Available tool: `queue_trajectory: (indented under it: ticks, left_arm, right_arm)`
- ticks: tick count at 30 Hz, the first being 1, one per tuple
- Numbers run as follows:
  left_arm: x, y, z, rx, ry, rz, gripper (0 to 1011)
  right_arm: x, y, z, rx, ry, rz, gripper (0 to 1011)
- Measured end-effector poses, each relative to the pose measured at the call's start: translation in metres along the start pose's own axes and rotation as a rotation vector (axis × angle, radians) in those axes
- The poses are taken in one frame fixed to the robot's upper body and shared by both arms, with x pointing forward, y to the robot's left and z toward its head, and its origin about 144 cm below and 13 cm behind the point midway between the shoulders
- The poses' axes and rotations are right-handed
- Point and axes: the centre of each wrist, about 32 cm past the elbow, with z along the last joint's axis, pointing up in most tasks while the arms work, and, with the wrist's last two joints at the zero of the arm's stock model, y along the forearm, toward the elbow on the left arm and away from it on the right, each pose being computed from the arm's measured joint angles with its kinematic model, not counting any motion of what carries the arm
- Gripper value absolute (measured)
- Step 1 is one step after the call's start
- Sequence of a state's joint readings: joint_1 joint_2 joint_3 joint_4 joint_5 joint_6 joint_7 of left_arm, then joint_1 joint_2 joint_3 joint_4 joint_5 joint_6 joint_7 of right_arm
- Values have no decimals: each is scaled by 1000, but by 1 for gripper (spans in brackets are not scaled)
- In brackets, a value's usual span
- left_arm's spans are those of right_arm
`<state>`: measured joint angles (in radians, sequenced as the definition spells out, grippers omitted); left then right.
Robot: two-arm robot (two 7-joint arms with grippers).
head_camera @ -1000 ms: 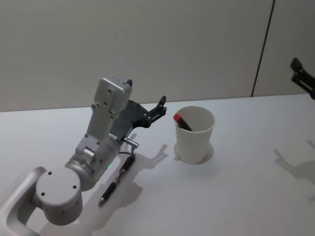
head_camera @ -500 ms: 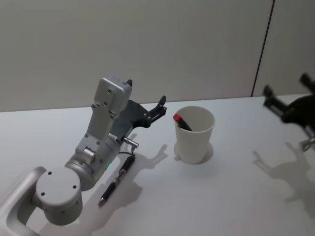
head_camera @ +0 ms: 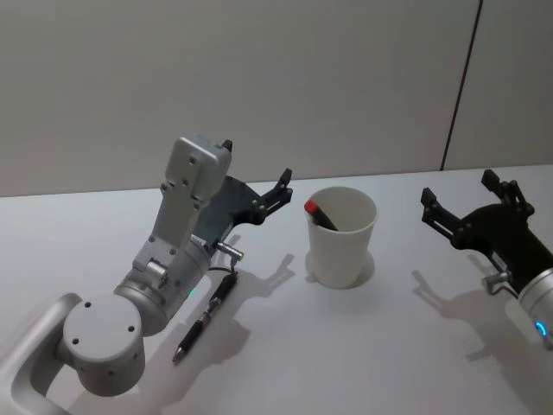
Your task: Place the pen into the pen holder.
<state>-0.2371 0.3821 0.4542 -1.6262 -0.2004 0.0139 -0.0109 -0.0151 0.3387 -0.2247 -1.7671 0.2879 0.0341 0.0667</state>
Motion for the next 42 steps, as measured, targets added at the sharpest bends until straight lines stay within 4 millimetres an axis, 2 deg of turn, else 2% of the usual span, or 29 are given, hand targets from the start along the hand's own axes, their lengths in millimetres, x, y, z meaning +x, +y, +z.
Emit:
queue_trajectory:
  ticks: [12, 32, 42]
  left_arm:
    - [1, 3, 1, 24, 7, 7, 1001]
    - [20, 40, 22, 190, 96, 17, 1001]
    - [17, 49, 25, 235, 193, -62, 1001]
  right_arm:
    - [-1, 0, 0, 0, 0, 1, 1001]
    - [-1, 0, 0, 0, 1, 1, 1002]
    - [-1, 0, 0, 0, 1, 1, 1002]
